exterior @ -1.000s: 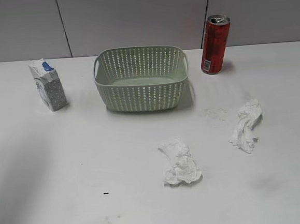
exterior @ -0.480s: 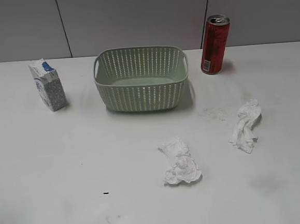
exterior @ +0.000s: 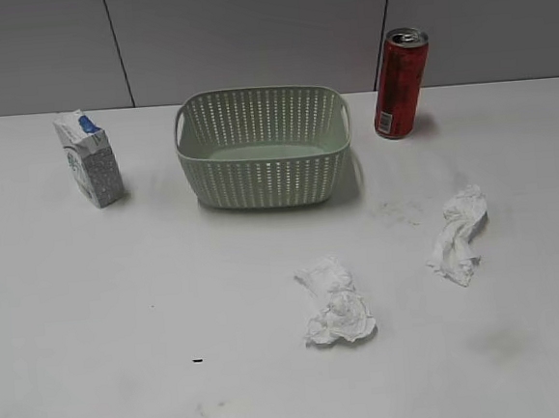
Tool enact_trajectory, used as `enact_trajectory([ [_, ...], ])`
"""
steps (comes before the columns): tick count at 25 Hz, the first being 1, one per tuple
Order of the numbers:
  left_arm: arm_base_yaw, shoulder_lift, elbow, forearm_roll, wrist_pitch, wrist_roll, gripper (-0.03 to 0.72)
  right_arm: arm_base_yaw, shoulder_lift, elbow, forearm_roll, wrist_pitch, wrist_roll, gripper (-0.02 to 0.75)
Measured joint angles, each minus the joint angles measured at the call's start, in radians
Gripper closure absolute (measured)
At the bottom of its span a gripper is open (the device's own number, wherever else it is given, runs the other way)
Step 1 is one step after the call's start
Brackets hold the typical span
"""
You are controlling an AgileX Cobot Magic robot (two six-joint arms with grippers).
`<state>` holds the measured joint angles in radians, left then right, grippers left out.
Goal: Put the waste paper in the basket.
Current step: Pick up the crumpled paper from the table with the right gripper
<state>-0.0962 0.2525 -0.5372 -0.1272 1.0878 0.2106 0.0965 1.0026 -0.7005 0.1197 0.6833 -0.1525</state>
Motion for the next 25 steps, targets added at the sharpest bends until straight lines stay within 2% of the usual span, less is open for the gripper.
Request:
enact_trajectory([
  [6,0.000,-0.192,0.027,-0.013,-0.037,-0.007,0.098,0.006,0.293,-0.150,0.084,-0.001,-0.027,0.153],
  [11,0.003,-0.257,0.030,-0.008,-0.040,-0.029,0.098,0.087,0.498,-0.270,0.089,-0.006,-0.032,0.153],
  [17,0.003,-0.257,0.030,-0.006,-0.041,-0.045,0.098,0.186,0.758,-0.405,-0.002,-0.039,0.035,0.153],
  [25,0.003,-0.257,0.030,-0.005,-0.041,-0.048,0.099,0.196,0.987,-0.486,-0.120,-0.044,0.152,0.161],
])
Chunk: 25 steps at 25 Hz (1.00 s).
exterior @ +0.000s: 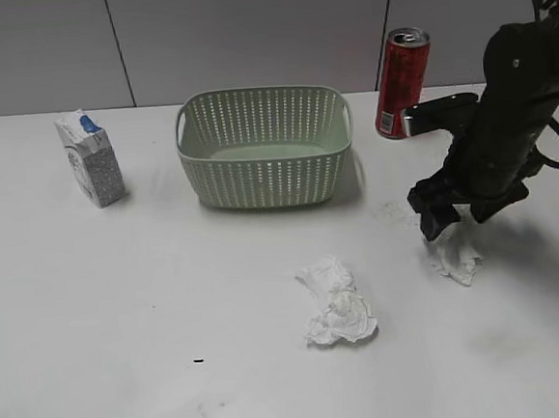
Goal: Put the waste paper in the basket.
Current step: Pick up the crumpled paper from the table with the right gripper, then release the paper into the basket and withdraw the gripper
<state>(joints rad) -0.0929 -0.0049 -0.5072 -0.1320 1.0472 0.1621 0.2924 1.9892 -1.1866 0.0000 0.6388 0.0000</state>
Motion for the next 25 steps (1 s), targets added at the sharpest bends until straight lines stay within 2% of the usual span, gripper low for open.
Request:
enact_trajectory([
  [6,0.000,0.000,0.000,0.001,0.000,0.000,0.128,0.000,0.058,-0.007,-0.014,0.000,0.030,0.249],
  [8,0.000,0.000,0.000,0.001,0.000,-0.001,0.131,0.000,0.060,-0.009,-0.012,0.000,0.033,0.305],
  [10,0.000,0.000,0.000,0.001,0.000,-0.001,0.132,0.000,0.063,-0.015,-0.009,0.005,0.033,0.402],
  [13,0.000,0.000,0.000,0.001,0.000,-0.001,0.133,0.002,0.072,-0.046,0.000,0.049,0.034,0.631],
  [15,0.000,0.000,0.000,0.001,0.000,-0.001,0.134,0.009,0.070,-0.073,0.000,0.095,0.033,0.715],
  [21,0.000,0.000,0.000,0.001,0.000,-0.001,0.140,0.110,-0.038,-0.189,0.000,0.135,-0.037,0.742],
  [25,0.000,0.000,0.000,0.001,0.000,-0.001,0.143,0.191,-0.096,-0.326,0.008,0.077,-0.052,0.743],
])
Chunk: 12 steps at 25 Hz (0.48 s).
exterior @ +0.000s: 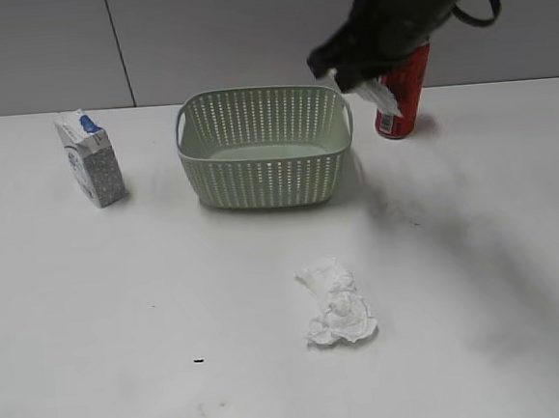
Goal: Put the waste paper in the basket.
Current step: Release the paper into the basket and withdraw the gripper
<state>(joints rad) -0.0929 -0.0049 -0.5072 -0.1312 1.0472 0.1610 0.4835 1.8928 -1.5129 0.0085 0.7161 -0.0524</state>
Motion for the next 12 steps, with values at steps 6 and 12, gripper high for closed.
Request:
enact_trajectory([
  [6,0.000,0.000,0.000,0.000,0.000,0.000,0.151,0.038,0.002,-0.093,0.118,-0.322,-0.002,0.743],
  [12,0.000,0.000,0.000,0.000,0.000,0.000,0.162,0.041,0.087,-0.095,0.145,-0.588,-0.002,0.743],
])
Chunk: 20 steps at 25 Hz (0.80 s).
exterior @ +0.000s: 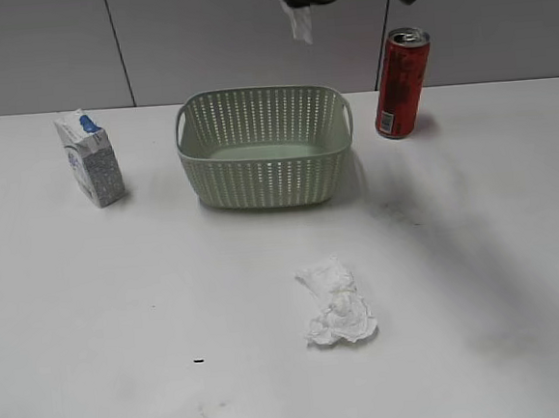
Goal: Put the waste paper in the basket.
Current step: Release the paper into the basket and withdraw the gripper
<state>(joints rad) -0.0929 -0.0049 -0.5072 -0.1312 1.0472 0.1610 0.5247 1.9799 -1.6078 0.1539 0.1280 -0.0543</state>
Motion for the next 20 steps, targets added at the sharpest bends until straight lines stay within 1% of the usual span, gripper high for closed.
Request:
enact_trajectory([
  [4,0.000,0.000,0.000,0.000,0.000,0.000,0.165,0.000,0.100,0.000,0.003,-0.023,0.000,0.731],
  [5,0.000,0.000,0.000,0.000,0.000,0.000,0.167,0.000,0.127,0.000,0.005,-0.020,0.000,0.714],
  [6,0.000,0.000,0.000,0.000,0.000,0.000,0.167,0.000,0.153,0.000,0.006,-0.015,0.000,0.680],
  [8,0.000,0.000,0.000,0.000,0.000,0.000,0.167,0.000,0.193,0.000,0.009,0.004,0.000,0.563],
  [10,0.000,0.000,0.000,0.000,0.000,0.000,0.167,0.000,0.222,0.000,0.018,0.040,0.000,0.372],
  [12,0.000,0.000,0.000,0.000,0.000,0.000,0.167,0.000,0.236,0.000,0.029,0.064,0.000,0.197],
  [13,0.000,0.000,0.000,0.000,0.000,0.000,0.167,0.000,0.238,0.000,0.033,0.072,0.000,0.141],
  [14,0.000,0.000,0.000,0.000,0.000,0.000,0.167,0.000,0.238,0.000,0.035,0.082,0.000,0.118],
  [16,0.000,0.000,0.000,0.000,0.000,0.000,0.167,0.000,0.230,-0.001,0.039,0.098,0.000,0.115],
  [20,0.000,0.000,0.000,0.000,0.000,0.000,0.167,0.000,0.162,-0.003,0.042,0.131,0.000,0.153],
])
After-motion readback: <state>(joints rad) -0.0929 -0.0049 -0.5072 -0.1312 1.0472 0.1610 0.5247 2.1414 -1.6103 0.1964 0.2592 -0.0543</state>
